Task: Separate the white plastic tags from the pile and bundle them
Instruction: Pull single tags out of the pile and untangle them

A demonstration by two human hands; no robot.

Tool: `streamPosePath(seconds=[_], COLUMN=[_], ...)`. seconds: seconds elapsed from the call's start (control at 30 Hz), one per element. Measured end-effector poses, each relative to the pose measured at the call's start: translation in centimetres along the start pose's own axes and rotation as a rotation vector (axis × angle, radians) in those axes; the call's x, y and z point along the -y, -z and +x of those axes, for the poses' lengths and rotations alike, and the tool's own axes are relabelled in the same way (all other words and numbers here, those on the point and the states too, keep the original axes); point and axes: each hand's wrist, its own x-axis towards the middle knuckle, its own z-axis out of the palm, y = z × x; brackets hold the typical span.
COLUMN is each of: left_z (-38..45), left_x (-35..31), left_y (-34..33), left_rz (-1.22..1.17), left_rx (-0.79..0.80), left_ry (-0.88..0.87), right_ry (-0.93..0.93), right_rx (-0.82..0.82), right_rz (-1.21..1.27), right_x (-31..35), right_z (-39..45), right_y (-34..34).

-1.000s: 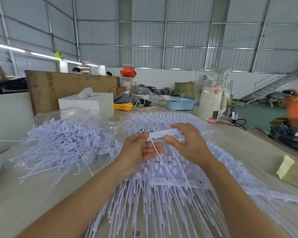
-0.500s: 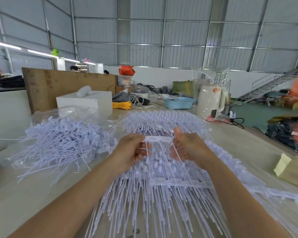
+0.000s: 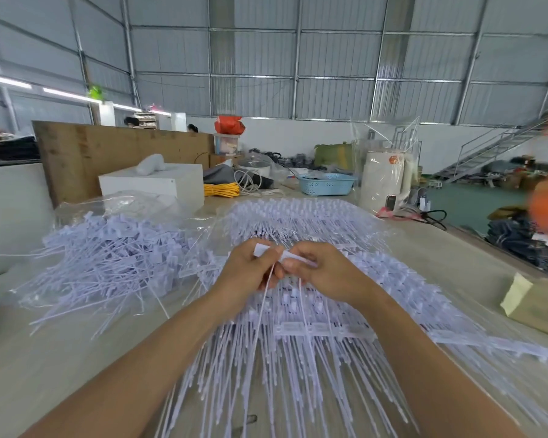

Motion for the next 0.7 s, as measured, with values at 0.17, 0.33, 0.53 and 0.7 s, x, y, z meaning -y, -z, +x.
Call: streamPosePath(seconds=[0.17,0.33,0.53,0.7], left_z=[-0.3,-0.3,-0.3,-0.3], left_x=[0.1,-0.2,-0.8,-1.3], left_y=[-0.3,-0.4,0.5,1.7], left_rz=[0.117,0.213,0.105,-0.22], left_rx=[0.009,-0.001,0.143,0.36], left_ry=[-0.074,-0.026,0.148,0.176], right_ry=[0.022,0.076,0.173,0.109], right_rx=[-0.001,-0.059,-0.009,-0.084], right_rz=[-0.045,-0.277,-0.741,-0.169], right_x=[0.5,0.6,1.0,0.1], right_z=[-0.2,-0.1,-0.2,-0.7], right_y=[-0.1,-0.5,0.2,3.0])
